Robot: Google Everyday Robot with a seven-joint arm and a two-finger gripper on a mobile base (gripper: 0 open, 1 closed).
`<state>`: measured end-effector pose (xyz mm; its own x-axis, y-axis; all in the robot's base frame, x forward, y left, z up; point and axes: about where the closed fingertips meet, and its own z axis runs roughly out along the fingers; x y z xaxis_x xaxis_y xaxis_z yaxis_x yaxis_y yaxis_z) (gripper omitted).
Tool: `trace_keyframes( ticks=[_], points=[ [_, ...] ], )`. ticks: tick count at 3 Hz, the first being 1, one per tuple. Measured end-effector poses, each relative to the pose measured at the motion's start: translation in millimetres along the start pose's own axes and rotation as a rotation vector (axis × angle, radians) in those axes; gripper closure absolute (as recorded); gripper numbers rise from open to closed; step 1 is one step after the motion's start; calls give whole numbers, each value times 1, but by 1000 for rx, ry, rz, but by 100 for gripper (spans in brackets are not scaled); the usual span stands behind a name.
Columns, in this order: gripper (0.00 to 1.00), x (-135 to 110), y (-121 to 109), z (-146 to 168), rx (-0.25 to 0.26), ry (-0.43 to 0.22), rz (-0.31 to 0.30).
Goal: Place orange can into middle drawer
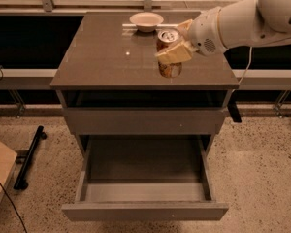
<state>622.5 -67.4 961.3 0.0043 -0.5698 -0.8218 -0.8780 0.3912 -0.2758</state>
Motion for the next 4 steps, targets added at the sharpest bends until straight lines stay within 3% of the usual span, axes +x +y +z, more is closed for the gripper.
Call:
trace_keyframes(
  ticks=[2,3,4],
  points=[
    [100,20,78,24,-193,-115,1],
    [100,44,117,40,-244,-165,11],
    [100,71,141,59,-254,-191,29]
  ],
)
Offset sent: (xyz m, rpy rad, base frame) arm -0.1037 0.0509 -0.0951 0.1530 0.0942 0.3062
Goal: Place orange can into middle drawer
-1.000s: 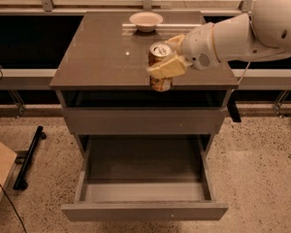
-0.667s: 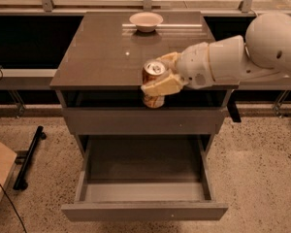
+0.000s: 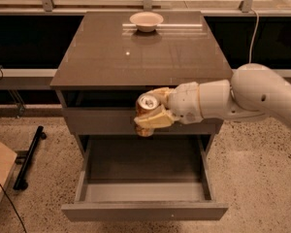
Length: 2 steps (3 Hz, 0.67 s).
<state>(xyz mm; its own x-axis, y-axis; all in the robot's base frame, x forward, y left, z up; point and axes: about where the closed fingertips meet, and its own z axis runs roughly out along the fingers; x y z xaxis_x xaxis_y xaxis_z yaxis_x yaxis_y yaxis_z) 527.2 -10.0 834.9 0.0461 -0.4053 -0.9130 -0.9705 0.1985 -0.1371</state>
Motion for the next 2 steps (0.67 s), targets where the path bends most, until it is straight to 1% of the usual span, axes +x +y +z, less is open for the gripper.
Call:
trace_keyframes(
  ticks=[1,2],
  points=[
    [100,33,1,17,10,-20,16],
    [100,64,-7,33,29,-41,42]
  ],
)
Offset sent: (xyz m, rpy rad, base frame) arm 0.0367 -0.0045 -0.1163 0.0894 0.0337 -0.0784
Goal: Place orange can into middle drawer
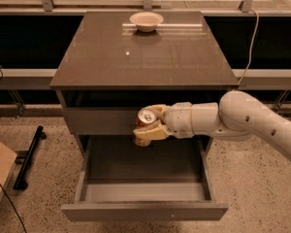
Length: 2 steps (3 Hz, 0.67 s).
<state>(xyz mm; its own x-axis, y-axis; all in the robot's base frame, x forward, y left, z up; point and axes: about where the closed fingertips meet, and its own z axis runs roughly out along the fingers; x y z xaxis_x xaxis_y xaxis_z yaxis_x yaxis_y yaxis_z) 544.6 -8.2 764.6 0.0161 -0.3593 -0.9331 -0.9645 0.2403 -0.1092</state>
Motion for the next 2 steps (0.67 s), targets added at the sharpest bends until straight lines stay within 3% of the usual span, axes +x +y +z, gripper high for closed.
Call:
trace_keyframes(
  ticks=[2],
  points=[
    [100,18,-3,9,18,26,-4]
  ],
)
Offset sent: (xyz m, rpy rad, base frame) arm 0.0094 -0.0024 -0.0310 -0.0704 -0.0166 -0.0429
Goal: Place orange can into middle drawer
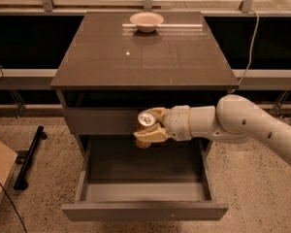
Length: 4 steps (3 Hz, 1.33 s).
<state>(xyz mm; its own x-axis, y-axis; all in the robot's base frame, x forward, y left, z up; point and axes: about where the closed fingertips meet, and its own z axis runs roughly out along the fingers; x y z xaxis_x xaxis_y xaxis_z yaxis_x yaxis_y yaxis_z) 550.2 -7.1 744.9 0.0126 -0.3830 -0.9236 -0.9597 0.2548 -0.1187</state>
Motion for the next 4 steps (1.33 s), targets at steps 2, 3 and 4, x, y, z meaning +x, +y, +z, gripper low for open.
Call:
trace_keyframes(
  ticks=[2,3,4],
  points=[
    [100,52,-2,18,13,24,11],
    [100,83,1,26,18,36,42],
    [100,111,4,33,24,38,70]
  ],
)
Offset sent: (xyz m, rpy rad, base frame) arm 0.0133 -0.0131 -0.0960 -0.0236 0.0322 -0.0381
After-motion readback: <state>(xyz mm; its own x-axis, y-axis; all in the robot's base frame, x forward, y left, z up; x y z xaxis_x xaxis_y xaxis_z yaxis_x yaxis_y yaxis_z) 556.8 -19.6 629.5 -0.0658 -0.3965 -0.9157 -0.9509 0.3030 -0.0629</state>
